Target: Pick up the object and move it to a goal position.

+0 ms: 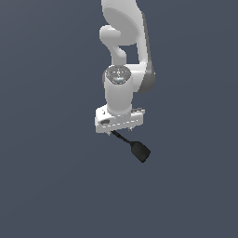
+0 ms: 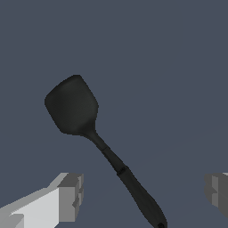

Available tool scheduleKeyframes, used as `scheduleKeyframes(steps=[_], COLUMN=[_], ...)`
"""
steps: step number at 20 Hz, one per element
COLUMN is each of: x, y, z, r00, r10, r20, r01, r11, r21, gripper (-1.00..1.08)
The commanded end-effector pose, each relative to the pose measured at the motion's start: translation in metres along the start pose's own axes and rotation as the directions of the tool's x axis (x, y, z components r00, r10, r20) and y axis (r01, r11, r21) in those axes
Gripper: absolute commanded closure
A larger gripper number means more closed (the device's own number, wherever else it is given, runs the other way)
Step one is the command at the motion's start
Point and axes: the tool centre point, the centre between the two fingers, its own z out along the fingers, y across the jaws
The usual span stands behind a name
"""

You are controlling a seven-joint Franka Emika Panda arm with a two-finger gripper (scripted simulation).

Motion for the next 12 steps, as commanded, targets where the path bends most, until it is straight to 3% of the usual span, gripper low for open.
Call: scheduleKeyframes(steps=[1, 6, 12], x=[-0.002, -0.005, -0.009], y=[-0.002, -0.005, -0.011], z=[0.009, 0.026, 0.045], r00=[0.997, 0.973, 0.913], r10=[-0.076, -0.230, -0.408], r20=[0.003, 0.008, 0.014], r01=[0.076, 0.230, 0.408], r11=[0.997, 0.973, 0.913], r21=[-0.004, -0.009, -0.011], gripper=[-0.92, -0.92, -0.92])
